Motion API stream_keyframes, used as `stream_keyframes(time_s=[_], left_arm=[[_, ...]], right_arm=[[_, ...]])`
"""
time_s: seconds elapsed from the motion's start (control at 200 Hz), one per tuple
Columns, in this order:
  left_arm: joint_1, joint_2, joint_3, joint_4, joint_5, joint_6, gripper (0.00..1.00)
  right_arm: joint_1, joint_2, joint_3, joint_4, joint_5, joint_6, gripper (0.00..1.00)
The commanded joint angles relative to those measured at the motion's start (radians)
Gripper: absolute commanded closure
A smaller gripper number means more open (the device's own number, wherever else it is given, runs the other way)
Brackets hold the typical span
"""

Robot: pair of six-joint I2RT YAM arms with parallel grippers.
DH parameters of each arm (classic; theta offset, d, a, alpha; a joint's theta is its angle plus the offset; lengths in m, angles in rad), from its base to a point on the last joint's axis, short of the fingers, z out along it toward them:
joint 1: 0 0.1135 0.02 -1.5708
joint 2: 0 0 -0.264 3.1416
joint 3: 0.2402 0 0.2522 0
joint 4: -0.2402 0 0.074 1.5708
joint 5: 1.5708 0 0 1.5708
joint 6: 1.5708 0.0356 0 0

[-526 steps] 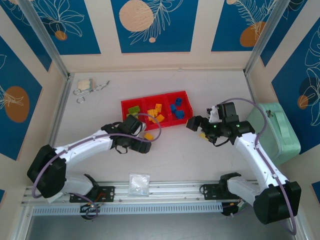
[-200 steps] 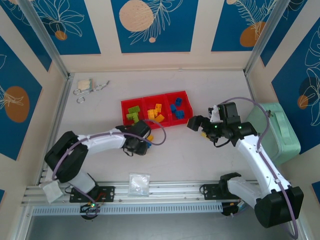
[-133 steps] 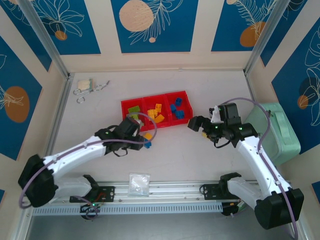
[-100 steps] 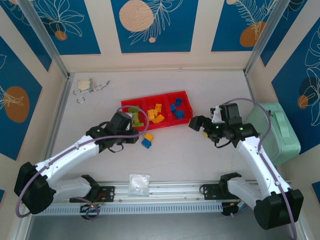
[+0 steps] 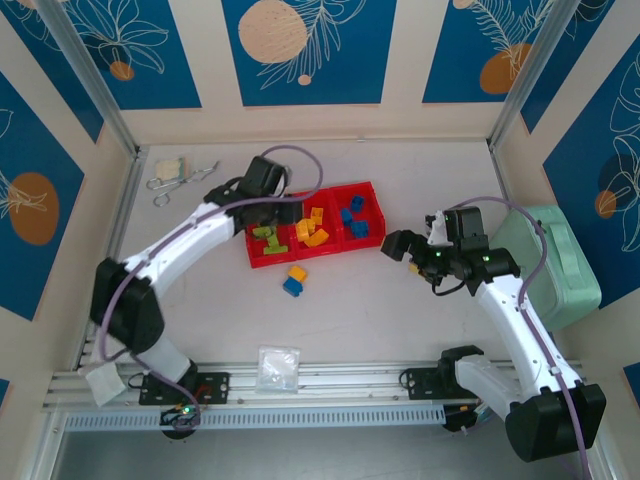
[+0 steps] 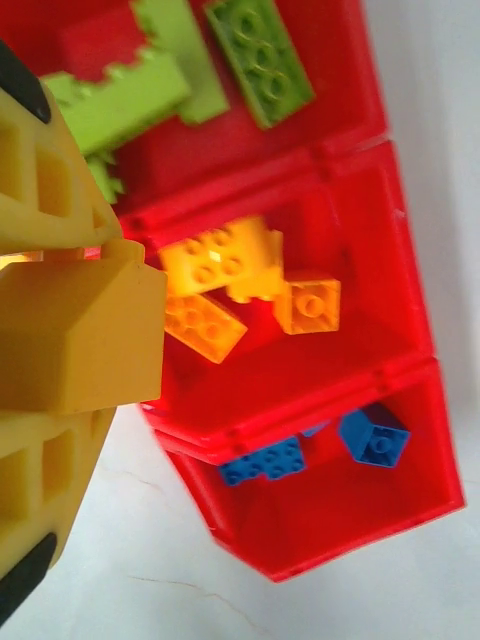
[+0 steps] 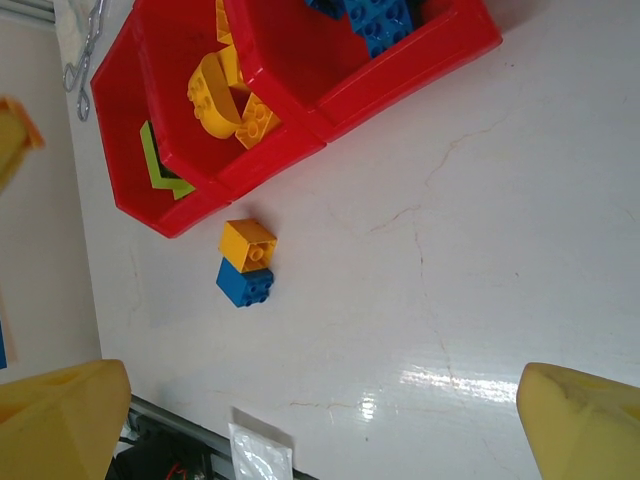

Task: Sort the legos into containers by color
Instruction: Place the lego in the container.

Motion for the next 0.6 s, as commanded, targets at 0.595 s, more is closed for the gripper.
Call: stream_keyframes(time_s=[0.595], left_arm=[[0.014,0.46,0.457,-0.094,0.057,0.152,0.88]], right_arm=[[-0.025,-0.001,0.096,-0.136,0.03,-0.038,0.0]])
